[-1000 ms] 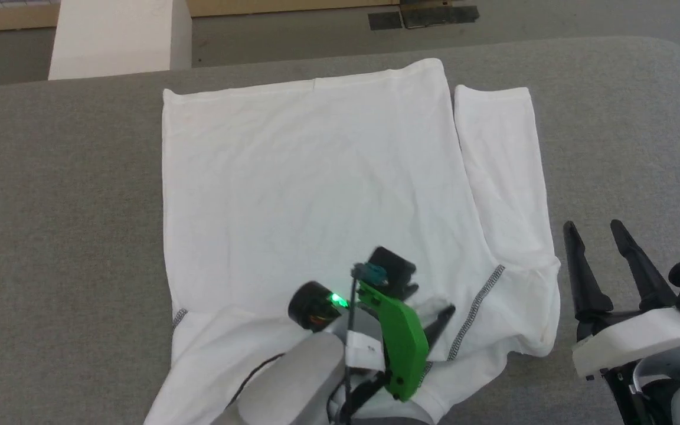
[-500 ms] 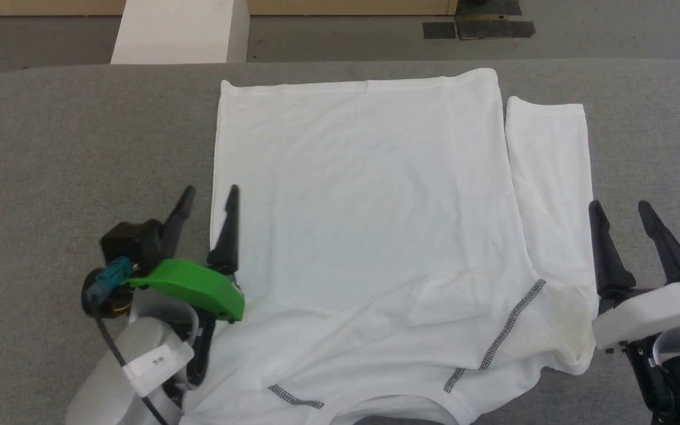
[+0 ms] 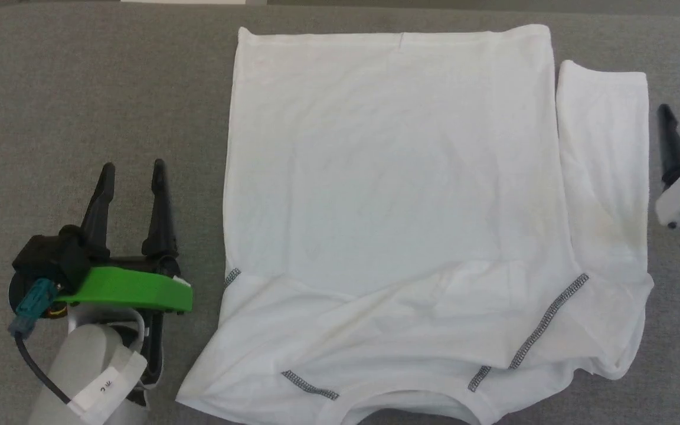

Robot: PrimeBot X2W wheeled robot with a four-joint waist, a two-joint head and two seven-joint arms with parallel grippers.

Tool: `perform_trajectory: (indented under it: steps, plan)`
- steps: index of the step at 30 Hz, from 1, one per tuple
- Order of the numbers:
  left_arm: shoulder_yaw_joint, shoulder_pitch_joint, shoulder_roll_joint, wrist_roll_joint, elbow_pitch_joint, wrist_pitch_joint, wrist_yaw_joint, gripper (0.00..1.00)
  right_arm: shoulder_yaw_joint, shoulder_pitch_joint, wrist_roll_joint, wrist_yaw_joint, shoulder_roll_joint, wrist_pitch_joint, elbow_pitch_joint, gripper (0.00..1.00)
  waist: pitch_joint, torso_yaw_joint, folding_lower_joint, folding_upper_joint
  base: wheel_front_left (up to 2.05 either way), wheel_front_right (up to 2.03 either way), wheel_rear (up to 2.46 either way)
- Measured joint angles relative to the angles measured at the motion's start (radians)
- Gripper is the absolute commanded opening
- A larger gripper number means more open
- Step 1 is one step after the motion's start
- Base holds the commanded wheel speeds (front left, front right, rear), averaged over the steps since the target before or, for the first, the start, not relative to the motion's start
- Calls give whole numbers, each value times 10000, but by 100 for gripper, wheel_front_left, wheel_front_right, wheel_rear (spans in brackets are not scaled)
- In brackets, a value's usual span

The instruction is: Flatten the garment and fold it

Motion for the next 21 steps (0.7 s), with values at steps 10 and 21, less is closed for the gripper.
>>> perform_trajectory:
  steps: [10, 21]
  plan:
    - [1020, -24, -1273, 988, -389, 0, -1083, 100, -1336, -2911, -894, 0, -880, 1567, 2483, 100, 1322, 609, 0, 0, 0, 0, 0]
    - [1643, -159, -1829, 1480, -355, 0, -1639, 100, -2067, -3971, -1956, 0, -1037, 3411, 3016, 44, 2248, 1253, 1, 0, 0, 0, 0]
